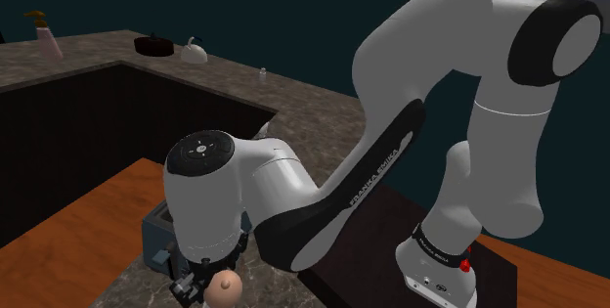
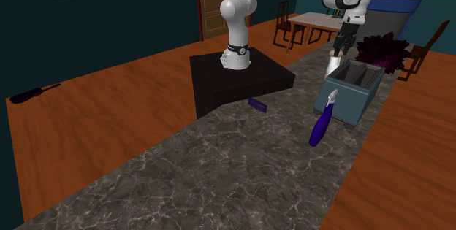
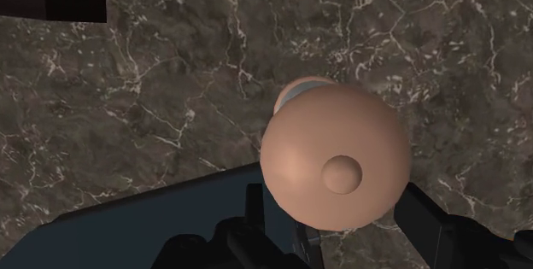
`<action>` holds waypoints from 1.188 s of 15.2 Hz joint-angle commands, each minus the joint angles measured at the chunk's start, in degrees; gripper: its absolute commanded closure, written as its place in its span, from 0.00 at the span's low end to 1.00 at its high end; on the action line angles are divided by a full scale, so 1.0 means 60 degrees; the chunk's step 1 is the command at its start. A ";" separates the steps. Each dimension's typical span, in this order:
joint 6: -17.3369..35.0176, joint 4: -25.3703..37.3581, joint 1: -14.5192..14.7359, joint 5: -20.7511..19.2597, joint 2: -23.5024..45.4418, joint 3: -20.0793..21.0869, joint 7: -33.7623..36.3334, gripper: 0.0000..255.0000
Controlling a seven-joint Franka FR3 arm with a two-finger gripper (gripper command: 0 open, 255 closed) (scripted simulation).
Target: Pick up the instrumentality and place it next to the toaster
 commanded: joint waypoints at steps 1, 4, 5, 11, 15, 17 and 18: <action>0.0202 -0.0049 0.0045 -0.0148 0.0174 -0.0070 0.0107 1.00; 0.0376 -0.0067 0.0099 -0.0293 0.0356 -0.0145 0.0214 1.00; 0.0376 -0.0066 0.0099 -0.0293 0.0357 -0.0145 0.0215 1.00; 0.0376 -0.0066 0.0099 -0.0293 0.0357 -0.0146 0.0215 1.00; 0.0375 -0.0066 0.0099 -0.0293 0.0357 -0.0145 0.0215 0.00; 0.0375 -0.0066 0.0099 -0.0293 0.0357 -0.0145 0.0215 0.00; 0.0131 -0.0023 0.0042 -0.0104 0.0124 -0.0041 0.0091 0.00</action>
